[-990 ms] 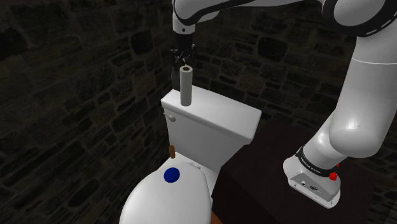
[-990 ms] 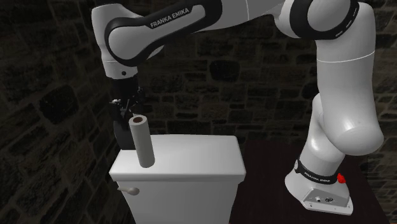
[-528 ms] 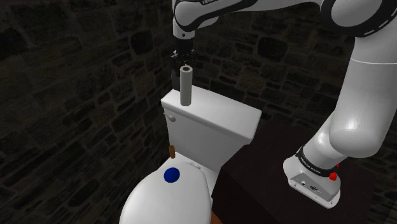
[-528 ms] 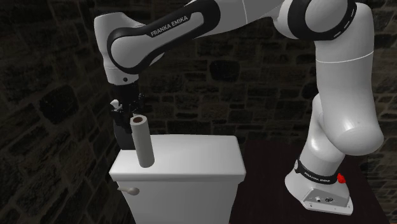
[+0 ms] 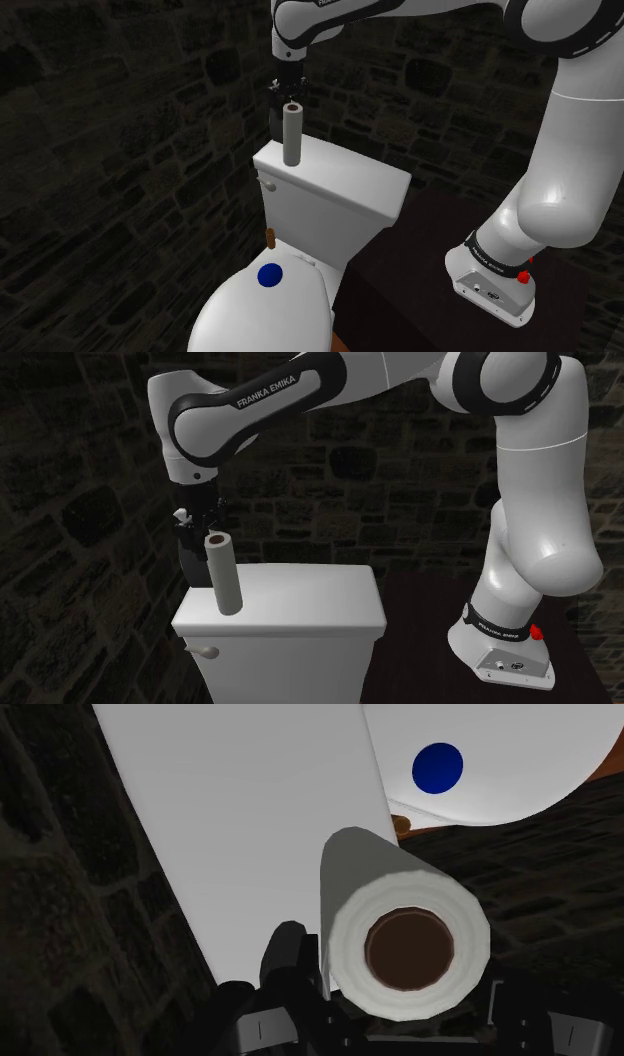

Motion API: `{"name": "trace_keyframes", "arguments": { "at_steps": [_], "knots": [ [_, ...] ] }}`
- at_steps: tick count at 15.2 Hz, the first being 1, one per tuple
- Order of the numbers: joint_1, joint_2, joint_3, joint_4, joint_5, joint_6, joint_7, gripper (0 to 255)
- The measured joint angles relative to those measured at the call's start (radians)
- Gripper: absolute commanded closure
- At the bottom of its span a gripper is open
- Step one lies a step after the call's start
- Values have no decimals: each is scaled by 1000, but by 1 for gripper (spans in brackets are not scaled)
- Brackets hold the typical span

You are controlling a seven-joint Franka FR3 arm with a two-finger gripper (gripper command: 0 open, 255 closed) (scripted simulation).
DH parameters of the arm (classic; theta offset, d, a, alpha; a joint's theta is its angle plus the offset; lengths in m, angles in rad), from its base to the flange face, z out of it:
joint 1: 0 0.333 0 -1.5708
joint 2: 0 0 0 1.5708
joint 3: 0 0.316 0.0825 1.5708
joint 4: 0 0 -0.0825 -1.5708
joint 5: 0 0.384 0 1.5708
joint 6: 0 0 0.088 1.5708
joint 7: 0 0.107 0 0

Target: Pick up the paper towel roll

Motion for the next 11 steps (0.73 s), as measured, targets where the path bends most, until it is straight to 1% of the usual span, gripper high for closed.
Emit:
{"name": "trace_keyframes", "arguments": {
  "at_steps": [11],
  "knots": [
    [1, -24, 3, 106, 4, -130, 3, 255]
  ]
}}
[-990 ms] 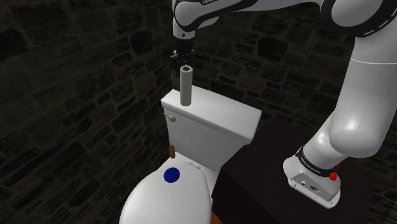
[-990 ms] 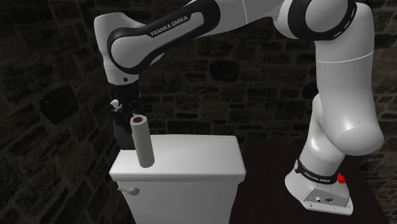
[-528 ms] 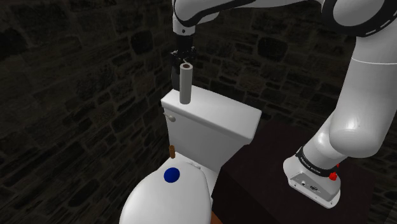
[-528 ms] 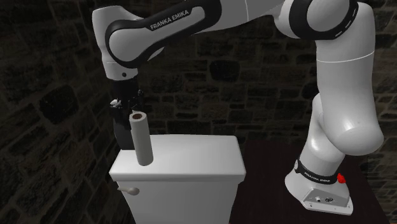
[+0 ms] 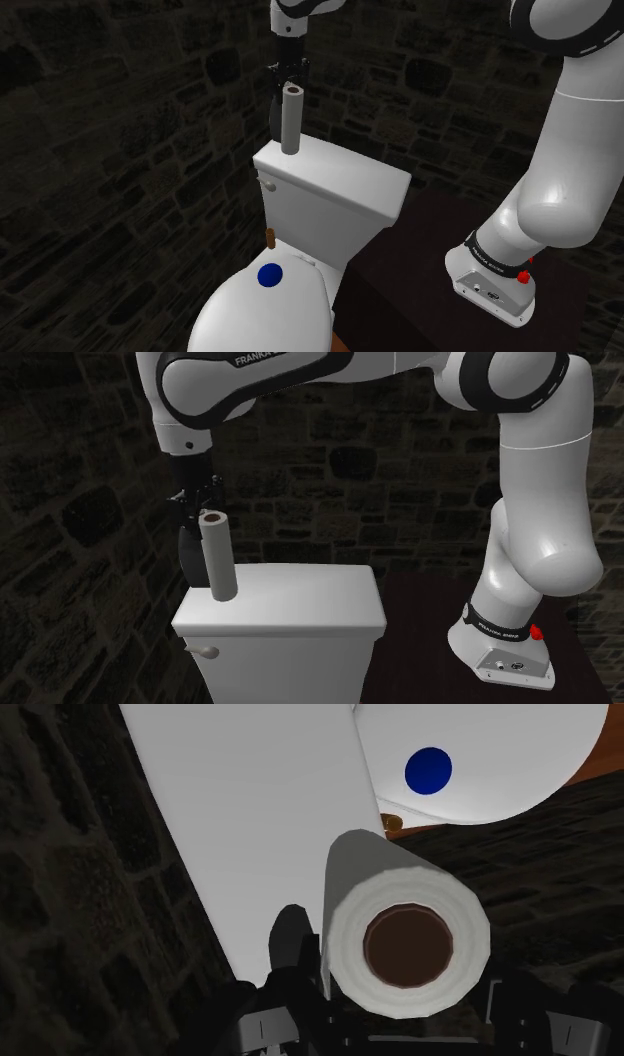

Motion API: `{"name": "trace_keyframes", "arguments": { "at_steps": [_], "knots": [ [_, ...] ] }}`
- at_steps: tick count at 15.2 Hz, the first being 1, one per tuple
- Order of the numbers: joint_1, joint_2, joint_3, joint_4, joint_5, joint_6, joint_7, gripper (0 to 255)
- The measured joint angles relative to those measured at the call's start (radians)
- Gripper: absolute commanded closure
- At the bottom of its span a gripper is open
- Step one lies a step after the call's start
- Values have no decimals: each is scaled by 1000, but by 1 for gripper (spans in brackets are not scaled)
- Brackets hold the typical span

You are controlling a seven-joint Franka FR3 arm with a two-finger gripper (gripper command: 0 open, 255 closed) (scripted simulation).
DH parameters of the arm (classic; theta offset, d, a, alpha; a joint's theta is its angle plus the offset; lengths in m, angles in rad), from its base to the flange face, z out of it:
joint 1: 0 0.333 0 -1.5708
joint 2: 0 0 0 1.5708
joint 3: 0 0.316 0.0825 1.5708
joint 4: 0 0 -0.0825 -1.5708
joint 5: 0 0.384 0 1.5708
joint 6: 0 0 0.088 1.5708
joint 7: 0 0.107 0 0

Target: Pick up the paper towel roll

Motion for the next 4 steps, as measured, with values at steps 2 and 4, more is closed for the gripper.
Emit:
{"name": "trace_keyframes", "arguments": {
  "at_steps": [2, 4],
  "knots": [
    [1, -1, 0, 25, 0, -26, 2, 255],
    [1, -1, 1, 45, 0, -46, 2, 255]
  ]
}}
